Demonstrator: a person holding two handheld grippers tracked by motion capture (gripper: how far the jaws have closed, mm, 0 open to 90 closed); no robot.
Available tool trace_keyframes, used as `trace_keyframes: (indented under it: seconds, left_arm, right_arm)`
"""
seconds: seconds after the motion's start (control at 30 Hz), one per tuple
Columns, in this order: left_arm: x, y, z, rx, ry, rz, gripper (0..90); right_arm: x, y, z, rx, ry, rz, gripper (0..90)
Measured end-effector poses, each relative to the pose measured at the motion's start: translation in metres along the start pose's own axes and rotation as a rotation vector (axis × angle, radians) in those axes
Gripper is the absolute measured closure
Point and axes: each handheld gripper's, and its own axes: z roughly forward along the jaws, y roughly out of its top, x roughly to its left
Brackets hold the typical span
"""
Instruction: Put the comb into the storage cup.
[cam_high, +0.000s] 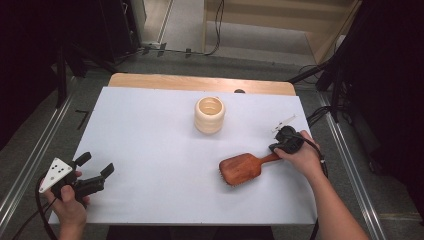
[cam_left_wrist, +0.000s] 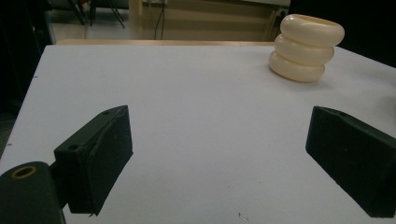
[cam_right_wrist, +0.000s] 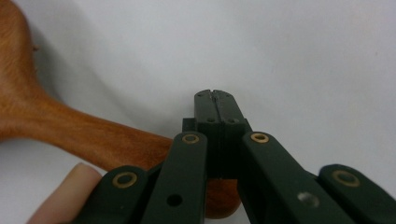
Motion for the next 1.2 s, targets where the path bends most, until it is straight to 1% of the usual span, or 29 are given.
trace_keyframes:
  seconds: [0.17, 0.3, 0.37, 0.43, 0.47, 0.5, 0.6, 0.67, 0.77, 0.8, 0.83, 0.9, 0.93, 0.97, 1.0, 1.03, 1.1, 1.13, 1.17, 1.2]
  left_arm:
    - [0.0, 0.0, 0.0, 0.003, 0.0, 0.005, 7.6]
    - [-0.001, 0.0, 0.0, 0.005, 0.004, 0.008, 7.6]
    - [-0.001, 0.0, 0.001, 0.007, 0.005, 0.01, 7.6]
    - [-0.001, 0.0, 0.001, 0.008, 0.005, 0.011, 7.6]
    - [-0.001, 0.0, 0.001, 0.008, 0.006, 0.011, 7.5]
    - [-0.001, 0.0, 0.001, 0.006, 0.006, 0.01, 7.6]
    - [-0.001, 0.0, 0.0, 0.004, 0.002, 0.011, 7.6]
    - [-0.001, 0.0, 0.0, 0.003, 0.001, 0.012, 7.6]
    - [-0.001, 0.0, 0.0, 0.003, 0.001, 0.012, 7.6]
    - [-0.001, 0.0, 0.0, 0.004, 0.002, 0.012, 7.6]
    - [-0.001, 0.0, 0.0, 0.006, 0.002, 0.013, 7.6]
    - [-0.002, 0.0, 0.001, 0.006, 0.0, 0.014, 7.6]
    - [-0.002, 0.0, 0.001, 0.009, 0.001, 0.017, 7.5]
    - [-0.002, 0.0, 0.001, 0.01, 0.001, 0.018, 7.5]
    - [-0.002, 0.0, 0.001, 0.009, 0.001, 0.017, 7.6]
    - [-0.002, 0.0, 0.001, 0.009, 0.002, 0.016, 7.6]
    - [-0.002, 0.0, 0.001, 0.009, 0.001, 0.017, 7.6]
    - [-0.002, 0.0, 0.001, 0.008, 0.0, 0.016, 7.6]
    - [-0.002, 0.0, 0.001, 0.008, 0.001, 0.017, 7.5]
    - [-0.002, 0.0, 0.001, 0.008, 0.001, 0.017, 7.6]
  right_arm:
    - [0.004, -0.017, -0.007, -0.009, 0.01, -0.001, 88.4]
    - [0.009, -0.026, -0.011, -0.013, 0.014, -0.022, 88.4]
    - [0.012, -0.03, -0.013, -0.015, 0.018, -0.035, 88.5]
    - [0.016, -0.033, -0.014, -0.017, 0.033, -0.046, 88.4]
    - [0.019, -0.034, -0.014, -0.005, 0.03, -0.055, 88.4]
    - [0.021, -0.035, -0.013, -0.01, 0.025, -0.067, 88.4]
    - [0.025, -0.039, -0.016, -0.008, 0.028, -0.067, 88.4]
    - [0.028, -0.041, -0.017, -0.012, 0.032, -0.077, 88.4]
    - [0.033, -0.045, -0.018, -0.013, 0.052, -0.096, 88.5]
    - [0.038, -0.047, -0.019, -0.012, 0.064, -0.115, 88.4]
    - [0.038, -0.047, -0.019, -0.012, 0.064, -0.115, 88.4]
    - [0.041, -0.048, -0.02, -0.009, 0.077, -0.134, 88.2]
    - [0.042, -0.047, -0.021, -0.006, 0.065, -0.149, 81.9]
    - [0.042, -0.046, -0.023, -0.019, 0.027, -0.143, 71.3]
    - [0.037, -0.045, -0.032, -0.074, 0.037, -0.125, 63.7]
    - [0.037, -0.045, -0.032, -0.074, 0.037, -0.125, 63.7]
    - [0.035, -0.042, -0.043, -0.118, 0.074, -0.121, 49.2]
    - [0.036, -0.04, -0.046, -0.123, 0.107, -0.127, 41.7]
    - [0.037, -0.038, -0.048, -0.115, 0.129, -0.143, 33.0]
    - [0.041, -0.036, -0.049, -0.107, 0.129, -0.16, 23.8]
